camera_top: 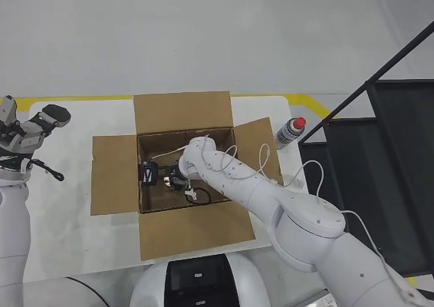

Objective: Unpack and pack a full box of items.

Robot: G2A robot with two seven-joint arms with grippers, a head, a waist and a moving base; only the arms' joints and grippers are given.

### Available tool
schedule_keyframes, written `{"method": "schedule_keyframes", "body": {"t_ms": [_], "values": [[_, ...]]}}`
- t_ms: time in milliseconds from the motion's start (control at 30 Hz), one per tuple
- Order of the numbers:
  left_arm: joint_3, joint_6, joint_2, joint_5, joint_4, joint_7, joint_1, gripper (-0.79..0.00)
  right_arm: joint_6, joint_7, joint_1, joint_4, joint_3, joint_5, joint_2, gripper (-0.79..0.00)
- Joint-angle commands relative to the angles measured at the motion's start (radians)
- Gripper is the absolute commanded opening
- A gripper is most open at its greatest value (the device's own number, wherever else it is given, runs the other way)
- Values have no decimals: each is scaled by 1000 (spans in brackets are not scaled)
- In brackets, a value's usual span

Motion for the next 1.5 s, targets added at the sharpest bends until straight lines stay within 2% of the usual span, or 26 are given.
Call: {"method": "schedule_keyframes", "body": {"t_ms": [0,167,300,433,567,700,867,1000,1100,1467], "values": [[0,0,0,0,0,0,0,0,10,-7,1,5,4,-7,0,-785],[0,0,0,0,0,0,0,0,28,-5,6,-27,21,-25,11,-785],[0,0,0,0,0,0,0,0,47,39,2,-103,52,-25,38,-785],[0,0,0,0,0,0,0,0,59,110,-20,-233,96,-33,85,-785],[0,0,0,0,0,0,0,0,71,220,-76,-410,165,-41,150,-785],[0,0,0,0,0,0,0,0,98,350,-182,-669,276,-64,232,-785],[0,0,0,0,0,0,0,0,83,493,-389,-1043,450,-93,330,-785],[0,0,0,0,0,0,0,0,60,535,-532,-1215,569,-118,380,-785],[0,0,0,0,0,0,0,0,49,530,-585,-1270,608,-118,395,-785],[0,0,0,0,0,0,0,0,49,530,-585,-1270,608,-118,395,-785]]}}
